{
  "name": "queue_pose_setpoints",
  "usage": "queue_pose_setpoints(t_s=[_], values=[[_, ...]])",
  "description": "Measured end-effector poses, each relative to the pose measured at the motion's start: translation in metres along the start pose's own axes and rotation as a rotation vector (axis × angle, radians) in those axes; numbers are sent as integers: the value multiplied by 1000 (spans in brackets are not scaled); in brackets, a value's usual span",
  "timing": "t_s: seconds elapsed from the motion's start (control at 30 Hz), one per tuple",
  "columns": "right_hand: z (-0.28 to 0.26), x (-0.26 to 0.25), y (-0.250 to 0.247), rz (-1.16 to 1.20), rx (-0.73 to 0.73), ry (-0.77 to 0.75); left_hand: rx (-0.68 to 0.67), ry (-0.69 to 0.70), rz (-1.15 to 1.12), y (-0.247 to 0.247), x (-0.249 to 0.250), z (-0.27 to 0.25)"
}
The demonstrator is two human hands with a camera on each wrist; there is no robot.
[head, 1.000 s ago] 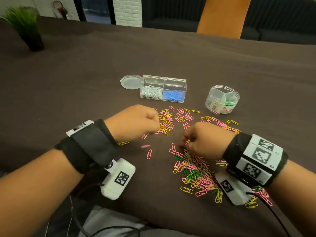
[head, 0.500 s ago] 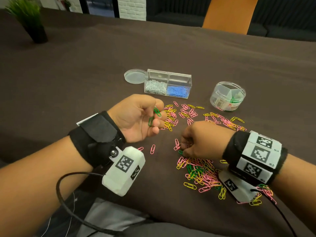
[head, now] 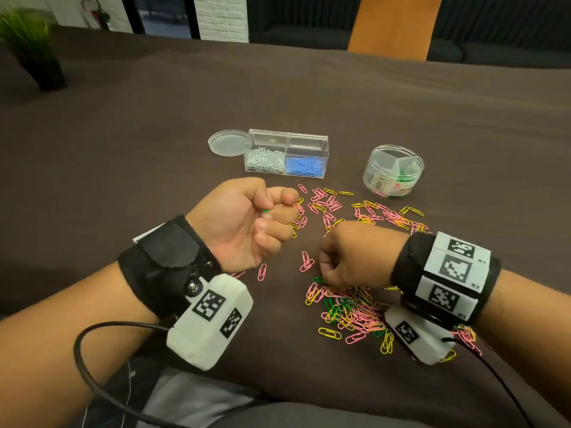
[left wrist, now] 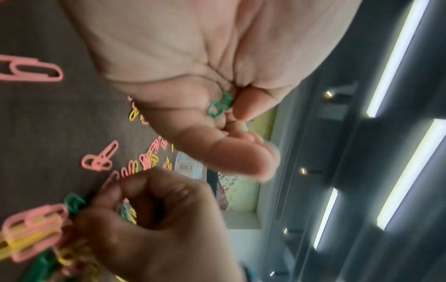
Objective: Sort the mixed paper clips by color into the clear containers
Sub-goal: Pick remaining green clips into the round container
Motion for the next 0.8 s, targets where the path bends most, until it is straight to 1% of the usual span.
queue_pose_setpoints(t_s=[0.07, 0.1, 0.13, 0.17, 0.2, 0.23, 0.27, 0.3, 0.33, 0.37, 0.4, 0.43, 0.53, 0.6, 0.67, 0.73, 0.8], values=[[0, -7, 2, -68, -6, -43, 49, 33, 124, 0, -3, 1], [0, -11, 3, -94, -8, -61, 76, 74, 249, 0, -4, 2], [2, -14, 3, -115, 0, -74, 88, 130, 446, 4, -5, 1], [3, -15, 2, -127, 13, -82, 75, 197, 743, 12, -9, -2], [5, -15, 0, -124, 23, -83, 23, 251, 1112, 22, -17, -7], [6, -14, -1, -104, 26, -81, -58, 292, 1471, 31, -28, -11], [7, -13, -1, -76, 16, -77, -120, 343, 1765, 37, -38, -12], [7, -11, 0, -54, -6, -72, -135, 422, 1977, 43, -43, -13], [7, -9, 2, -44, -32, -67, -112, 510, 2089, 51, -44, -14], [7, -8, 4, -44, -57, -62, -89, 579, 2126, 58, -44, -15], [8, -8, 6, -44, -76, -59, -80, 613, 2141, 63, -44, -16], [8, -7, 8, -38, -89, -54, -69, 615, 2149, 63, -44, -14], [9, -6, 10, -3, -88, -34, -19, 597, 2155, 54, -40, -11], [9, -4, 11, 4, -85, -12, 58, 601, 2154, 45, -33, -13], [8, -6, 11, -27, -82, -11, 138, 589, 2177, 37, -25, -13], [6, -10, 12, -86, -71, -37, 166, 532, 2205, 31, -24, -12], [4, -14, 10, -140, -42, -63, 185, 525, 2222, 30, -25, -12]])
Point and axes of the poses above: each hand's wrist, its own z-axis towards the middle knuckle, its own y-axis out of the palm, x = y × z, the point moved 9 cm from there along z, towards the middle knuckle, and after that the axes turned 14 degrees about x, right-handed, at the moved point
